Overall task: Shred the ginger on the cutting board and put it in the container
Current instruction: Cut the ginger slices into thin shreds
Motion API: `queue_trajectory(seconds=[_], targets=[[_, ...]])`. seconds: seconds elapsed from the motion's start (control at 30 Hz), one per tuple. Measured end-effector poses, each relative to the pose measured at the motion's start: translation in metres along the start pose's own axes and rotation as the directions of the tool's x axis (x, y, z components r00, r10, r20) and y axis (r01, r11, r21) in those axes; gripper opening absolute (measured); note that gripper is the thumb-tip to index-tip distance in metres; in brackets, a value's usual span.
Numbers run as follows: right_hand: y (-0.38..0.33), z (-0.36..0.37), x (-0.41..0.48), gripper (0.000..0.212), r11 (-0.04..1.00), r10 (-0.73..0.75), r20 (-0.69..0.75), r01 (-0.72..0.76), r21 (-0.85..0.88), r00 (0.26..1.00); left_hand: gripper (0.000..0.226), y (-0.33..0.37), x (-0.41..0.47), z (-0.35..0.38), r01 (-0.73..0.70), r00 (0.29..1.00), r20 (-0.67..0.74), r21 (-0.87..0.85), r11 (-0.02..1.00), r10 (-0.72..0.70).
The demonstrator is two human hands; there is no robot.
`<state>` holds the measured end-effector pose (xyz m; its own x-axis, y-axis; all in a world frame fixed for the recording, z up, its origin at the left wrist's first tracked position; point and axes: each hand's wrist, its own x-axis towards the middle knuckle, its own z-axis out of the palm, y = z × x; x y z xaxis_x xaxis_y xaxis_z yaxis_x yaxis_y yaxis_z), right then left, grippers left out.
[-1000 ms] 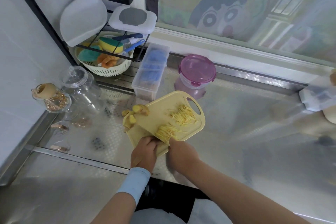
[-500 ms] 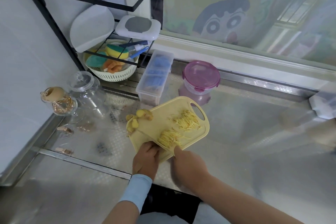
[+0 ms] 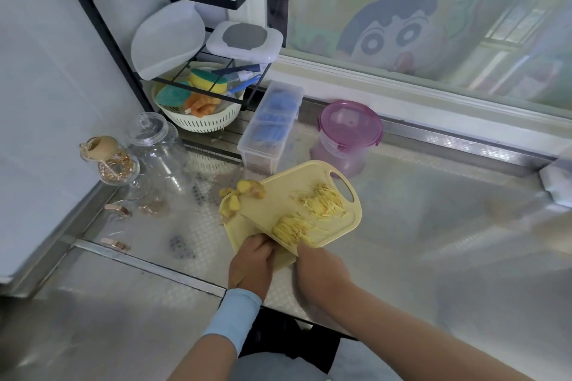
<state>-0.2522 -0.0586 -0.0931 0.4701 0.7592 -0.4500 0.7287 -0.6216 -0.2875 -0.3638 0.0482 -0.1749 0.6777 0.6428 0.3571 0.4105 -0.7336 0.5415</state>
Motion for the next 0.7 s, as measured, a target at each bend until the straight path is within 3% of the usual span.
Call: queue_trajectory(seconds=[0.43, 0.57, 0.7], targets=[[0.0, -0.001, -0.012, 0.007, 1.0, -0.031, -0.036, 0.031, 0.004, 0.999, 0.027, -0.001, 0.0, 0.001, 0.008, 1.0, -0.013, -0.031, 0.999, -0.008], [0.006, 0.001, -0.018, 0.012, 1.0, 0.0, -0.012, 0.0, -0.001, 1.0, 0.026, -0.003, -0.001, 0.002, 0.001, 0.999, -0.035, -0.047, 0.999, -0.003], [0.003, 0.002, -0.006, 0.003, 0.999, 0.025, 0.007, -0.025, 0.03, 1.0, 0.028, -0.002, -0.001, 0.002, 0.015, 1.0, -0.024, -0.057, 0.998, -0.016]])
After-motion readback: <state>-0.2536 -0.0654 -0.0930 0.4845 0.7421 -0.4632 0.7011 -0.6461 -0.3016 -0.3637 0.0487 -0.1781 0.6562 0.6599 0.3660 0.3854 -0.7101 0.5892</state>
